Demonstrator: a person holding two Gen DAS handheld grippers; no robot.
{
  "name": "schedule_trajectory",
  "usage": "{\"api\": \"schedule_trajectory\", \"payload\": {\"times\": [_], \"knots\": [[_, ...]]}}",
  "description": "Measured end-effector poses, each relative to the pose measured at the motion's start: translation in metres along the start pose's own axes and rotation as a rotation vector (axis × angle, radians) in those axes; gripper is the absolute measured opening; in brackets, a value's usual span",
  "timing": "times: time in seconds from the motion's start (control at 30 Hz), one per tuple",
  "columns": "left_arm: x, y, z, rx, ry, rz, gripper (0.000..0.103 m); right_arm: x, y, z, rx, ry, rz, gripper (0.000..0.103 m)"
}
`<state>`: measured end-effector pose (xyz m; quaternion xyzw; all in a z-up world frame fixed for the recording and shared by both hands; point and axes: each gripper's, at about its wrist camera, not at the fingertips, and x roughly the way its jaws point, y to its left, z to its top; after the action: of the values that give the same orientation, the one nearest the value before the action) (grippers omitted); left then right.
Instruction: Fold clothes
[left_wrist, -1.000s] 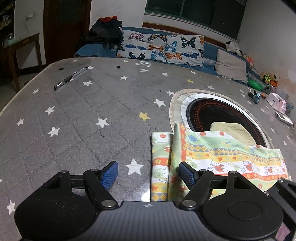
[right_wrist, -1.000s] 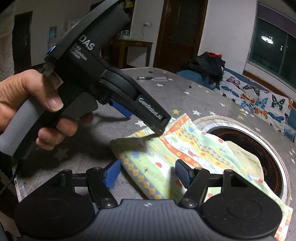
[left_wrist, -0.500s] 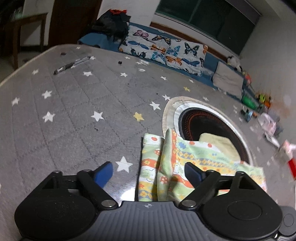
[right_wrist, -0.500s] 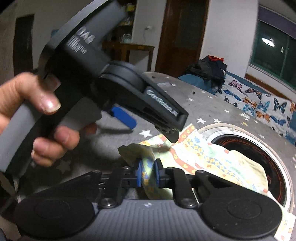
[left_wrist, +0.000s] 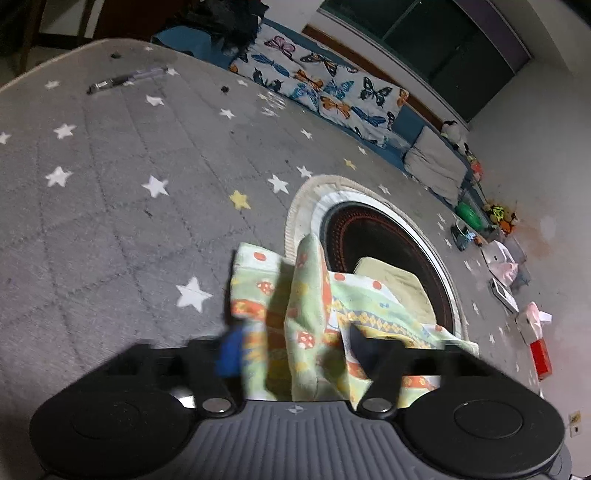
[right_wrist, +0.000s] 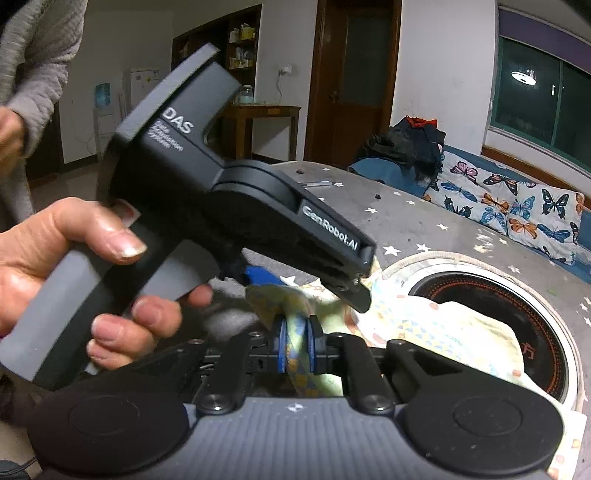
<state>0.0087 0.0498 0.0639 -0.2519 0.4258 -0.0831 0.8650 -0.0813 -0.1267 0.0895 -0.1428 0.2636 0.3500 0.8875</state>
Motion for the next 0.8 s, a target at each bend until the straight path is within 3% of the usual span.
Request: {"api": "schedule_trajectory", "payload": {"times": [0.07, 0.17, 0.33, 0.47, 0.6, 0.67, 0.8], "knots": [[0.0, 0.0, -0.002, -0.007, 0.001, -0.006, 0.022, -0.001, 0.0, -0.001, -0.002, 0.002, 0.003, 0.01], [0.0, -0.001, -0.004, 0.0, -0.009, -0.006, 0.015, -0.004, -0.002, -0.004, -0.003, 0.011, 0.016, 0.012], [-0.001, -0.006, -0.006, 0.037, -0.02, 0.015, 0.014, -0.025, -0.014, -0.013, 0.05, 0.003, -0.011, 0.019], [-0.001, -0.012, -0.008, 0.073, -0.031, 0.039, 0.014, -0.044, -0.046, -0.029, 0.103, 0.013, -0.119, 0.028], [-0.001, -0.017, -0.01, 0.1, -0.038, 0.062, 0.014, -0.061, -0.093, -0.05, 0.203, 0.045, -0.25, 0.031], [0.0, -0.021, -0.01, 0.122, -0.041, 0.078, 0.014, -0.069, -0.115, -0.059, 0.252, 0.053, -0.318, 0.041], [0.001, -0.03, -0.012, 0.177, -0.049, 0.11, 0.014, -0.075, -0.152, -0.076, 0.351, 0.065, -0.401, 0.048]]}}
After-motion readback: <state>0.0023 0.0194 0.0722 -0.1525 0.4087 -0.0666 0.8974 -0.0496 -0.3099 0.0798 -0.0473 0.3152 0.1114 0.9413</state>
